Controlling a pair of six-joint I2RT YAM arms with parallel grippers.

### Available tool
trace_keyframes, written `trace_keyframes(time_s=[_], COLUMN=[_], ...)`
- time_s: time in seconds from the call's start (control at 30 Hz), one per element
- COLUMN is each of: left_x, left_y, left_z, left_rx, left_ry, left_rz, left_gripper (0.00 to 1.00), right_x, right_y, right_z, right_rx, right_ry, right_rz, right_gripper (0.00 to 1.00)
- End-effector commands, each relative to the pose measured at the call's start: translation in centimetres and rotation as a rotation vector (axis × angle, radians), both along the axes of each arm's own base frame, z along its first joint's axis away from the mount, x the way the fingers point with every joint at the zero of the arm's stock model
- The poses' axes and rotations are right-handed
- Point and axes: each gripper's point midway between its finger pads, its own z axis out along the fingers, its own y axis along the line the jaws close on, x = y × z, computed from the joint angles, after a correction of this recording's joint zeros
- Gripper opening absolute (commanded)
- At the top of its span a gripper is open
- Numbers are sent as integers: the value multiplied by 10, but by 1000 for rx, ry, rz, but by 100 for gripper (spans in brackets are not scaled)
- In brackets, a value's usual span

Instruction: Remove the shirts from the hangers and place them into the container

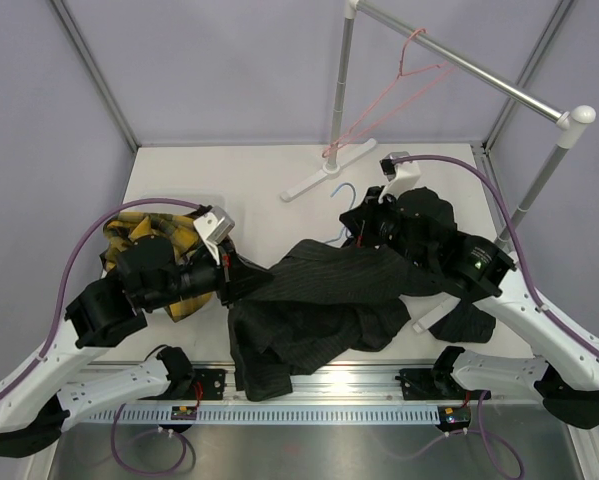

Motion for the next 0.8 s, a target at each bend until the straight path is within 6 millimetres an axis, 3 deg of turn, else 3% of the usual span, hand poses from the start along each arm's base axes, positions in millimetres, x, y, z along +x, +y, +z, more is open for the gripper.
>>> trace_keyframes(time_s=[0.0,0.03,0.07,0.17,0.3,0.47,0.63,0.67,0.7,0.77], left_x=[-6,-3,-2,0,-2,-9,-16,-15,-15,-10], left_y=[-1,0,2,4,5,3,-4,-4,-3,0], left_z=[29,26,19,0,-22,-30,-40,-43,-47,-49], left_rx=[-95,-83,-52,7,26,-14,-23,-16,-3,9], left_ry=[-56,-49,-27,13,61,89,125,129,137,141], left_rz=[-27,-10,4,25,29,11,-36,-29,-24,14], left_gripper=[0,22,34,50,55,57,54,47,23,1], right_x=[6,7,8,12,9,9,10,8,8,6], right_y=[0,-6,-9,-26,-48,-71,-81,-82,-86,-96], right_z=[9,17,20,35,64,89,110,118,122,132], right_rx=[-8,2,2,-30,-32,-44,-47,-33,-30,-33], right_ry=[-38,-57,-63,-84,-134,-184,-216,-228,-234,-249], right_rz=[15,-16,-31,-100,-161,-237,-274,-273,-284,-313], right_gripper=[0,0,0,0,0,0,0,0,0,0])
